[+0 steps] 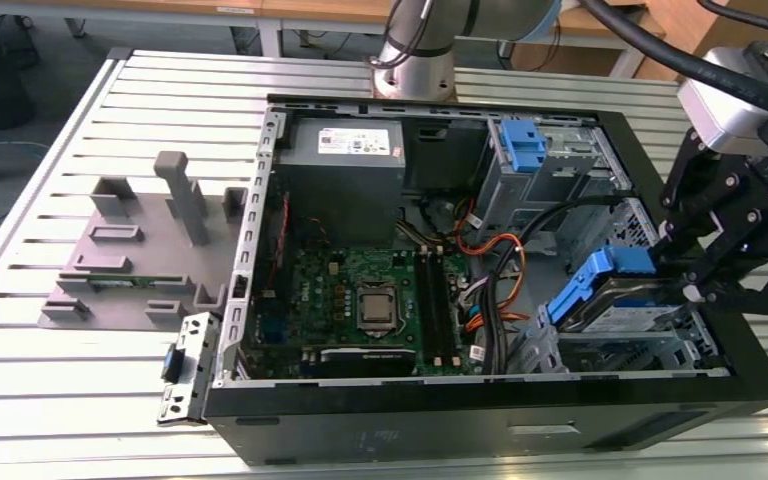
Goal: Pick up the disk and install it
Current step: 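Insert the disk into the insertion slot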
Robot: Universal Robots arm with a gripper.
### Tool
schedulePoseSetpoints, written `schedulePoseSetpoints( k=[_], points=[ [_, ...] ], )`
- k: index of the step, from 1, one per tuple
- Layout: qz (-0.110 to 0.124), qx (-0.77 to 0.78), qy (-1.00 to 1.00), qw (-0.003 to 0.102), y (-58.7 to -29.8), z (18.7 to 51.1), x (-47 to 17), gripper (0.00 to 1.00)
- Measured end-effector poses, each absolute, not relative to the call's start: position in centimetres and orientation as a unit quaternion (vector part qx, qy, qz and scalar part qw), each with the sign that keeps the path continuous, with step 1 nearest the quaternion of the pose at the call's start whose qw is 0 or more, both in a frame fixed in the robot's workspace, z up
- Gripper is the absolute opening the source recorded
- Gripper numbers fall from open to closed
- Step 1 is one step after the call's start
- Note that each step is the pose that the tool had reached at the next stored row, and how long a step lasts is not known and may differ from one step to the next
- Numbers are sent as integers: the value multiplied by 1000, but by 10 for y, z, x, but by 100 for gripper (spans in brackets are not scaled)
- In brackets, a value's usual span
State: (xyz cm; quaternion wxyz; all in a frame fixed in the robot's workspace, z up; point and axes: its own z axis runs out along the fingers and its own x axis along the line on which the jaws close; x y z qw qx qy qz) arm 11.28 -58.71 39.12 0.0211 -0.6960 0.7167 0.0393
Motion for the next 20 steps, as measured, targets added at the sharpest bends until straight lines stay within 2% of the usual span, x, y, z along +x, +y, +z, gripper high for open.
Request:
schedulePoseSetpoints(
  k=[2,3,20],
  points=[
    [39,-696,717,21,-587,391,113,36],
    [39,-696,717,21,-587,391,113,42],
    [37,-697,715,25,-577,380,110,42]
  ],
)
